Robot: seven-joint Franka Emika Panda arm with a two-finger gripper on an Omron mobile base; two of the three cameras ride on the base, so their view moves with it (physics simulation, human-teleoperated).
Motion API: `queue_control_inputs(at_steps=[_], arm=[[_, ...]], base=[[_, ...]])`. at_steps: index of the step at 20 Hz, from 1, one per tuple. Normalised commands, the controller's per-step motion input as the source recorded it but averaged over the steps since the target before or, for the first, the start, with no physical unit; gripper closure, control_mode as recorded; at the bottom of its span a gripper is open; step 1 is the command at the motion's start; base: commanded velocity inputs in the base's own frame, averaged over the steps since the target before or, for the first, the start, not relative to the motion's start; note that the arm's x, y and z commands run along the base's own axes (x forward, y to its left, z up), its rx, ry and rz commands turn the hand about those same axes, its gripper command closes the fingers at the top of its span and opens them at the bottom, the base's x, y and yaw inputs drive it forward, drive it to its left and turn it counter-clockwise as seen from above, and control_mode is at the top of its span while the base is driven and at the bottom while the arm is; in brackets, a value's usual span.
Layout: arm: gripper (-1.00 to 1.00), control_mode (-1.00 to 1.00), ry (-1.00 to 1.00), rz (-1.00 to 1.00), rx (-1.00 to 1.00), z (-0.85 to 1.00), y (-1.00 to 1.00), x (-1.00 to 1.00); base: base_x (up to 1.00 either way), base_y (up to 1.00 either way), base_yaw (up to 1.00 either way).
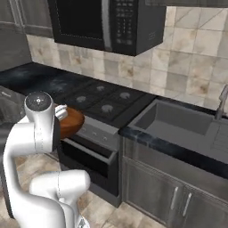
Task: Move the bowls from the cabinet to the plates on the dining table.
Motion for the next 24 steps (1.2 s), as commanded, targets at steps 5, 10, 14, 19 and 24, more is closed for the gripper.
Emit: queue_control_inputs(at_steps=[5, 10, 14, 19, 24], arm=[[1.00, 1.00, 0.00, 0.00, 0.00, 0.00, 0.00, 0.00], [1.00, 1.00, 0.00, 0.00, 0.00, 0.00, 0.00, 0.00], [1.00, 1.00, 0.00, 0.00, 0.00, 0.00, 0.00, 0.00], [1.00, 1.00, 0.00, 0.00, 0.00, 0.00, 0.00, 0.00], [1.00, 1.00, 0.00, 0.00, 0.00, 0.00, 0.00, 0.00]], base=[[0.41, 0.59, 0.44], [0.40, 0.58, 0.44], [0.39, 0.63, 0.44], [0.47, 0.55, 0.44], [0.49, 0.45, 0.42]])
